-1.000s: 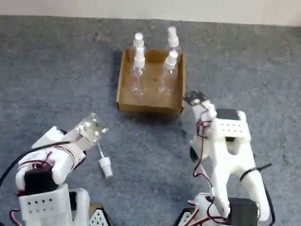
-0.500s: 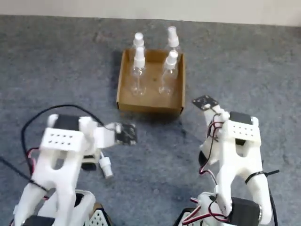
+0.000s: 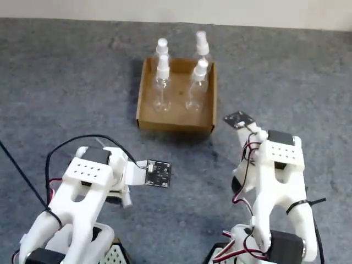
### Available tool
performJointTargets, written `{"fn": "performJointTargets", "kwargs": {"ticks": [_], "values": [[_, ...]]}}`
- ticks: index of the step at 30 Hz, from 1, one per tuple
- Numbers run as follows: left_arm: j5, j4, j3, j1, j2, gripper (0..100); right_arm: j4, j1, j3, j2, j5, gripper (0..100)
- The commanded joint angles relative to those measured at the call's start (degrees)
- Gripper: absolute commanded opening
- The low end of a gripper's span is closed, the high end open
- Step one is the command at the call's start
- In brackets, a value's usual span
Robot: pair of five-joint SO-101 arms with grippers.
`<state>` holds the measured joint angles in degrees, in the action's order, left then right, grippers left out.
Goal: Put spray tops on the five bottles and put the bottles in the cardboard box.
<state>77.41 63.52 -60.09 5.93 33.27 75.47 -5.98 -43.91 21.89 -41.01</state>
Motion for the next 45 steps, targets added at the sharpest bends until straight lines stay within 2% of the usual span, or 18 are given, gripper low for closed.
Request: {"fn": "performJointTargets", "kwargs": {"ticks": [1,7,9,13,17,26,31,37,45], "values": [[2.8,-2.9,-1.3,3.3,-0.5,23,0.1,-0.5,0.3,2.1,-0.4,0.4],[-2.3,-7.5,-4.8,6.3,-0.5,22,0.6,-0.6,0.2,2.3,-0.3,0.4],[-4.7,-7.6,-4.5,6.3,0.0,18,0.6,-0.7,0.1,2.3,-0.3,0.4],[-12.8,-6.8,-1.1,5.7,0.0,8,0.6,-0.7,-0.1,2.3,-0.3,0.4],[-18.4,-1.6,2.1,3.5,0.0,5,0.6,-0.7,-0.1,2.3,-0.3,0.4],[-47.2,1.3,12.1,-7.3,-0.4,4,0.6,-0.7,-0.1,2.4,-0.3,0.4],[-54.5,-1.5,15.6,-14.5,-1.3,4,0.6,-0.7,-0.1,2.4,-0.4,0.4],[-60.7,-6.9,23.9,-16.6,-14.8,4,0.5,-0.4,-0.1,2.4,-0.3,0.4],[-68.0,-6.8,44.7,-13.7,-41.9,5,0.2,-0.4,0.0,2.4,-0.4,0.4]]}}
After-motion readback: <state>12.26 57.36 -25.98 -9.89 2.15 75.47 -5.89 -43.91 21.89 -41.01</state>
